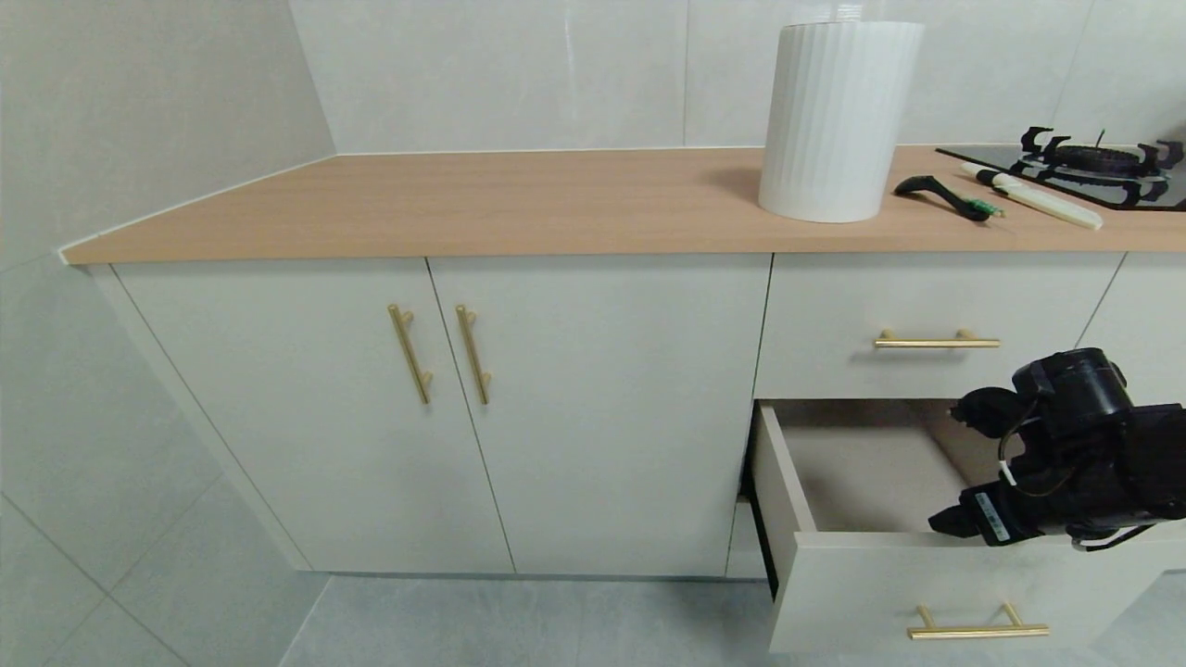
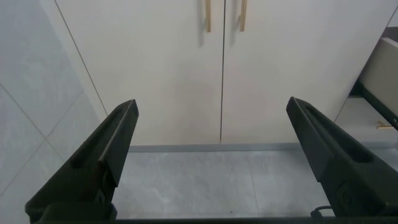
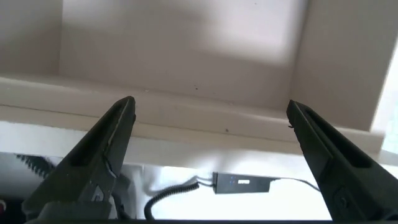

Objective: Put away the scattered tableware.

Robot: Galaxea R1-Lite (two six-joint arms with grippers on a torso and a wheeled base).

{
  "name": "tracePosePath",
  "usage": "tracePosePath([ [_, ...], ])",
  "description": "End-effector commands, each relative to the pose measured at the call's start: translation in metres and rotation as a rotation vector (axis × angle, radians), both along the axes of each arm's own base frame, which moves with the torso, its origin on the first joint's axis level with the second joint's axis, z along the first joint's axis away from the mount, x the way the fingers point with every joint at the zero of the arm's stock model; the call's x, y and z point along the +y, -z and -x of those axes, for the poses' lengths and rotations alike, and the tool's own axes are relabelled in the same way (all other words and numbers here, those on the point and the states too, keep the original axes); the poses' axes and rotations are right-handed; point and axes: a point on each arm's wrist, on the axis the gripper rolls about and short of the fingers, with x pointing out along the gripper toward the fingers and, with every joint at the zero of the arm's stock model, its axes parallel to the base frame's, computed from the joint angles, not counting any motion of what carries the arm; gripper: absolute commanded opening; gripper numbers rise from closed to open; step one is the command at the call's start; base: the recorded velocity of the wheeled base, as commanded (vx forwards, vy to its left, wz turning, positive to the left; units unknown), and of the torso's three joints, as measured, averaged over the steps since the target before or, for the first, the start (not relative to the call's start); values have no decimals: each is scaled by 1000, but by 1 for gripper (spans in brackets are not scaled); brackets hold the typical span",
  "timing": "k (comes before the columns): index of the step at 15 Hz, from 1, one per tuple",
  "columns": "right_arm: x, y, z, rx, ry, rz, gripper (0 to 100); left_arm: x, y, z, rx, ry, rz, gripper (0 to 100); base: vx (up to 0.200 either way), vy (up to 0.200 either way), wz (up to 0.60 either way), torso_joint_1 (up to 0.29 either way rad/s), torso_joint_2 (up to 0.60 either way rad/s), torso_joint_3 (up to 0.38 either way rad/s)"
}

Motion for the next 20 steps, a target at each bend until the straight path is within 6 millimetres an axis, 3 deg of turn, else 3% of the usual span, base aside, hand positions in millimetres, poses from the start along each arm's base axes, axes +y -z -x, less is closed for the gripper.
tracePosePath([
  [1, 2, -1, 7, 3, -11, 2, 100, 0, 0, 0, 1, 0, 0, 100, 0, 0, 0, 0, 0, 0],
  [7, 6, -4, 34, 94, -33, 15, 100, 0, 0, 0, -1, 0, 0, 100, 0, 0, 0, 0, 0, 0],
  [12, 3, 11, 55, 185, -46, 35, 100, 0, 0, 0, 1, 0, 0, 100, 0, 0, 0, 0, 0, 0],
  [20, 8, 16, 80, 420, -119, 135, 100, 0, 0, 0, 1, 0, 0, 100, 0, 0, 0, 0, 0, 0],
])
